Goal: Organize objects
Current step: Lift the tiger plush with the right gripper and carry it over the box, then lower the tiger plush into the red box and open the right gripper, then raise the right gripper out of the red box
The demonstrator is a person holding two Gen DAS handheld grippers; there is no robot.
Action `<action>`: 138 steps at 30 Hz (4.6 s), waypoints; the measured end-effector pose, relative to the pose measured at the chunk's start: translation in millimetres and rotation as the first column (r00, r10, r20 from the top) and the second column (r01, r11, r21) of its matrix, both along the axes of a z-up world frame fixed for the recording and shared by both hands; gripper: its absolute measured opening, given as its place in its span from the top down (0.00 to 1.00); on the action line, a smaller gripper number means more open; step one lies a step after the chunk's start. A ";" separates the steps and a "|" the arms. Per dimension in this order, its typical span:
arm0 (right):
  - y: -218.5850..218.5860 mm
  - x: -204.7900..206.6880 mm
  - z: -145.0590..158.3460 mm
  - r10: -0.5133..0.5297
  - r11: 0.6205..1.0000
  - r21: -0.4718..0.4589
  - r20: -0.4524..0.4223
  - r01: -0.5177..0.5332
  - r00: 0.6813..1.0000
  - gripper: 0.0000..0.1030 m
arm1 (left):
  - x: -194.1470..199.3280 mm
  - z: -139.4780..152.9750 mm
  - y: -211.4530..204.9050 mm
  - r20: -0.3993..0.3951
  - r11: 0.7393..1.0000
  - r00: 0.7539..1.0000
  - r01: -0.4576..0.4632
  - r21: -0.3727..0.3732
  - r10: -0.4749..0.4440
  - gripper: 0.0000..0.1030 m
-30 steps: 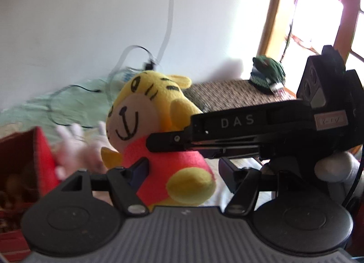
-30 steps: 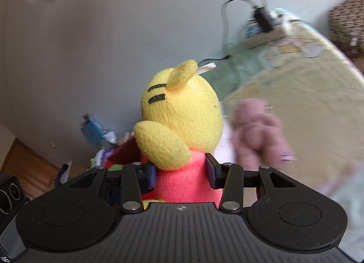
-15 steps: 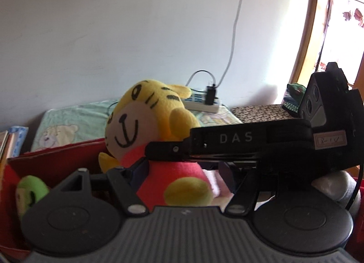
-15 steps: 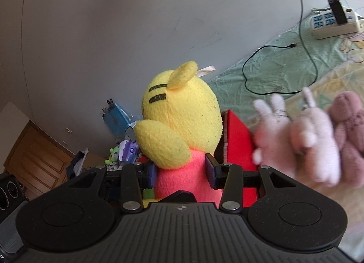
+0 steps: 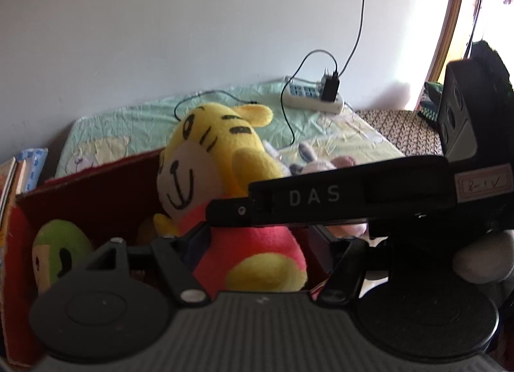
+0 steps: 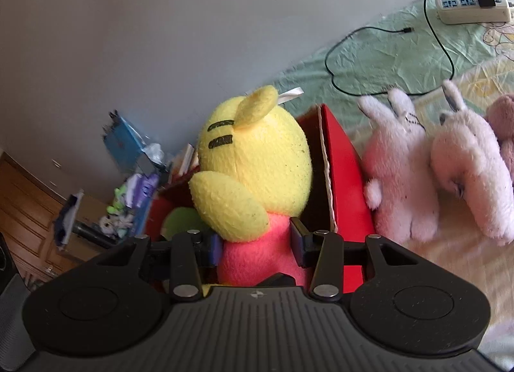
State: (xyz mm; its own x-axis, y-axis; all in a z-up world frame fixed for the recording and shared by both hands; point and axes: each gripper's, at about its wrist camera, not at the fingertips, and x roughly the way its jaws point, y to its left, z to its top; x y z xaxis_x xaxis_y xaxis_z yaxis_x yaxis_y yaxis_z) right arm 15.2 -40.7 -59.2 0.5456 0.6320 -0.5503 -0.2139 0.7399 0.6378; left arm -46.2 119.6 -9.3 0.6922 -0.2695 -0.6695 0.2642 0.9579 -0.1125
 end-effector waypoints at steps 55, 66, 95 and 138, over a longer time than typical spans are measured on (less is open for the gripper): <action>-8.6 -17.4 -2.3 -0.091 0.992 -0.072 0.146 0.102 0.985 0.68 | 27.7 -41.2 -1.9 -0.201 0.999 0.978 -0.052 -0.011 0.048 0.08; -8.3 -19.7 -3.3 -0.087 0.991 -0.088 0.157 0.101 0.984 0.71 | 26.9 -41.2 -3.4 -0.222 0.997 0.972 -0.081 -0.004 0.078 0.08; -6.5 -28.9 -2.4 -0.088 0.988 -0.111 0.152 0.106 0.984 0.72 | 12.3 -26.0 4.1 -0.200 0.987 0.967 -0.148 0.060 0.157 0.08; -7.3 -62.5 2.2 -0.134 0.985 -0.086 0.167 0.150 0.977 0.63 | -23.1 -7.9 32.8 -0.192 0.954 0.934 -0.293 0.070 0.301 0.04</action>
State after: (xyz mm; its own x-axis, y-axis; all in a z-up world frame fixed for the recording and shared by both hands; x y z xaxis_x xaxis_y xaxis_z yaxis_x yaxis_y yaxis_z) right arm -47.3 -48.1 -57.1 0.7120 0.4896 -0.5033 -0.1958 0.8268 0.5273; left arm -69.4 152.5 -17.2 0.5887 -0.0421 -0.8073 -0.0568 0.9940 -0.0933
